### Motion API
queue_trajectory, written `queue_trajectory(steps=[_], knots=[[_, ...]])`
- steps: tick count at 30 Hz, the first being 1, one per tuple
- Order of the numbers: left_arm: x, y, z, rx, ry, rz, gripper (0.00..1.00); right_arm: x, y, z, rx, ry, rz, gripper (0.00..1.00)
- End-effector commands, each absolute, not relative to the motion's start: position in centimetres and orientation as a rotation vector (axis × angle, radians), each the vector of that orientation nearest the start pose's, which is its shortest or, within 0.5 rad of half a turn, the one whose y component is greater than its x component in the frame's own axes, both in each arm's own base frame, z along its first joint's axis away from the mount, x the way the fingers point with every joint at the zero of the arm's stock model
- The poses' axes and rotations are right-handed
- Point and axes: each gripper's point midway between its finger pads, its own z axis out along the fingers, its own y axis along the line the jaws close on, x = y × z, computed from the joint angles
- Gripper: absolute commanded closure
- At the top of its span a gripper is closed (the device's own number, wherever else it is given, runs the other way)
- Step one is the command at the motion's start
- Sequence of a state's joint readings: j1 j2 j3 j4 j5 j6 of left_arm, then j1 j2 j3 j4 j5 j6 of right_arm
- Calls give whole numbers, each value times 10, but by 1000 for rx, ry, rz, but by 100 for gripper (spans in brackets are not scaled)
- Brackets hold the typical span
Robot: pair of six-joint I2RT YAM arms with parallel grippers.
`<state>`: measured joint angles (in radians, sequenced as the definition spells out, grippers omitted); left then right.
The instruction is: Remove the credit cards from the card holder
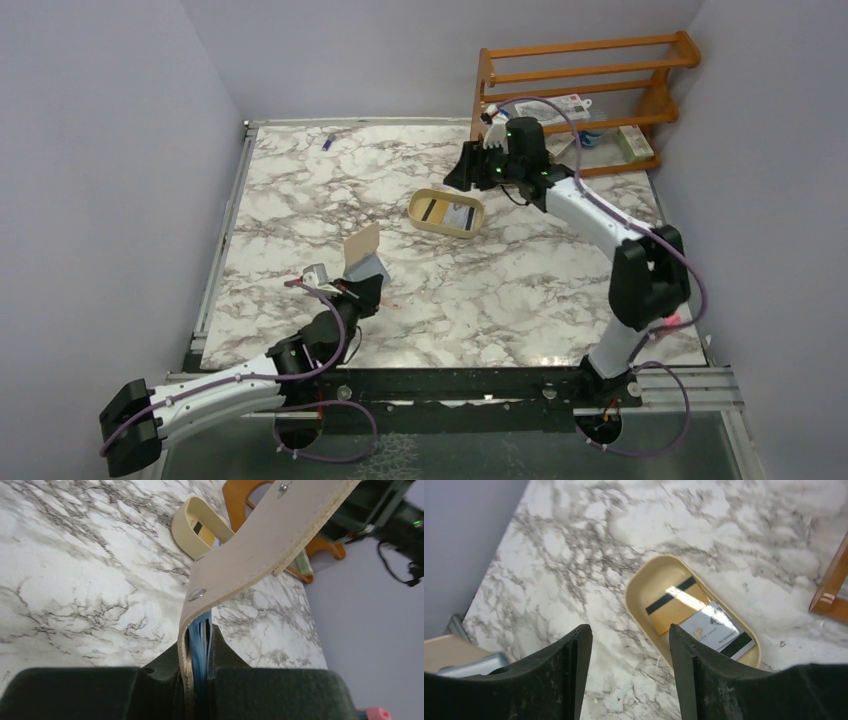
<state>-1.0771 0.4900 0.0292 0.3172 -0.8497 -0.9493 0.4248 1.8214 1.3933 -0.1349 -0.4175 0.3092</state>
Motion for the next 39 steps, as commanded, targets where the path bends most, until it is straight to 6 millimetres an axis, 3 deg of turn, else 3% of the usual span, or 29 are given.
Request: queue_trajectory(steps=[1, 8, 11, 15, 20, 23, 27, 31, 35, 39], knots=[[205, -187, 159, -331, 1653, -877, 100, 381, 294, 234, -582, 1915, 997, 33], [180, -242, 170, 43, 1781, -1034, 100, 286, 306, 212, -945, 1655, 1367, 18], [171, -265, 171, 209, 1861, -1097, 100, 266, 307, 214, -1059, 1568, 1463, 17], [173, -282, 168, 303, 1975, -1147, 100, 261, 305, 220, -1113, 1506, 1444, 17], [181, -291, 173, 293, 1986, -1230, 100, 248, 303, 231, -1161, 1446, 1483, 17], [190, -288, 170, 269, 2008, -1227, 100, 243, 299, 234, -1149, 1445, 1453, 17], [208, -276, 167, 219, 2065, -1198, 100, 251, 287, 241, -1035, 1481, 1267, 17], [225, -263, 157, 156, 2151, -1173, 100, 234, 279, 258, -1048, 1424, 1232, 16], [228, -264, 152, 183, 2198, -1191, 100, 232, 296, 245, -1115, 1493, 1114, 16], [225, -267, 150, 216, 2226, -1210, 100, 243, 312, 227, -1141, 1547, 991, 16]])
